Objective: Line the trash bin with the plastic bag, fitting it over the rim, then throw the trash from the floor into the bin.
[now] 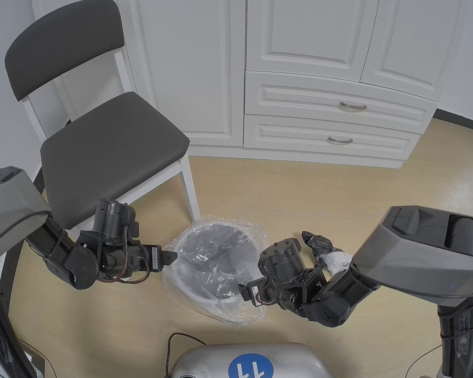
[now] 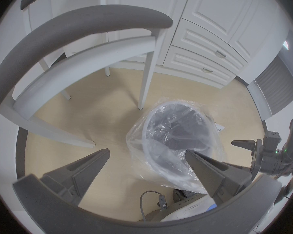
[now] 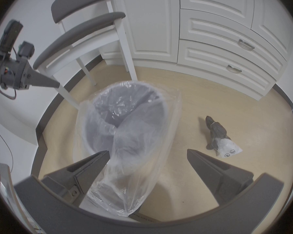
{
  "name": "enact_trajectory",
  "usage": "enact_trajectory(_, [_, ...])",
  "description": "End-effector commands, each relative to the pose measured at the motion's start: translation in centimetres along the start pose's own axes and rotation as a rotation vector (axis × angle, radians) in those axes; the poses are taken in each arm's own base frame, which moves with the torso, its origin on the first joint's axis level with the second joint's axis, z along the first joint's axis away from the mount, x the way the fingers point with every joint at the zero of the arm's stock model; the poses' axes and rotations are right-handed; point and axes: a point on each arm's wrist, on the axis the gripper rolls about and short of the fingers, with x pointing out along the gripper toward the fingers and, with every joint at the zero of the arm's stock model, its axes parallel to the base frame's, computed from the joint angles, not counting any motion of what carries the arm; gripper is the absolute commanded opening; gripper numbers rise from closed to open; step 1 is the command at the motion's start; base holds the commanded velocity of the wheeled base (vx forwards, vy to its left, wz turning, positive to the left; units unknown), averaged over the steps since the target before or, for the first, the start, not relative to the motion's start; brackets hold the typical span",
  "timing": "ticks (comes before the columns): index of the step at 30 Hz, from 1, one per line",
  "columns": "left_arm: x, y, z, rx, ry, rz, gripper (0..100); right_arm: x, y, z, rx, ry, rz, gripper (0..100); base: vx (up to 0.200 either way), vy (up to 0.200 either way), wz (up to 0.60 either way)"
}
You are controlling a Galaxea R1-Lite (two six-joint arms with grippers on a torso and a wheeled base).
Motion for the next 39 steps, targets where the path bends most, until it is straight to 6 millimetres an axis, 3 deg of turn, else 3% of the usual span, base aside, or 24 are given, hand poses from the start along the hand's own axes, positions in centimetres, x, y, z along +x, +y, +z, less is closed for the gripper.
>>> enact_trajectory(1, [1.3, -1.2, -1.1, 0.026, 0.033, 0.006, 100, 1.2, 0.5, -2.0, -0.031, 0.052, -0.006, 100, 0.0, 0.0, 0.0])
enact_trajectory(9, [4.3, -3.7, -2.8, 0.026, 0.078, 0.028, 100, 0.5, 0.8, -3.3, -0.102, 0.091, -0.001, 100, 0.0, 0.0, 0.0])
enact_trajectory(17, [5.6, -4.2, -3.6, 0.031, 0.084, 0.078, 100, -0.2, 2.1, -5.2, -0.158, 0.144, 0.038, 100, 0.0, 0.0, 0.0])
enact_trajectory(24, [6.8, -4.5, -4.4, 0.041, 0.106, 0.101, 100, -0.8, 2.6, -5.8, -0.158, 0.174, 0.114, 100, 0.0, 0.0, 0.0])
enact_trajectory(35, [6.0, -4.5, -5.2, 0.074, 0.139, 0.1, 100, -3.2, 2.2, -3.8, -0.119, 0.121, 0.126, 100, 0.0, 0.0, 0.0])
enact_trajectory(36, [5.4, -4.3, -5.5, 0.097, 0.154, 0.095, 100, -3.8, 1.8, -2.6, -0.102, 0.09, 0.127, 100, 0.0, 0.0, 0.0])
enact_trajectory(39, [5.0, -4.4, -5.8, 0.125, 0.162, 0.089, 100, -4.0, 1.2, -2.0, -0.088, 0.076, 0.118, 100, 0.0, 0.0, 0.0])
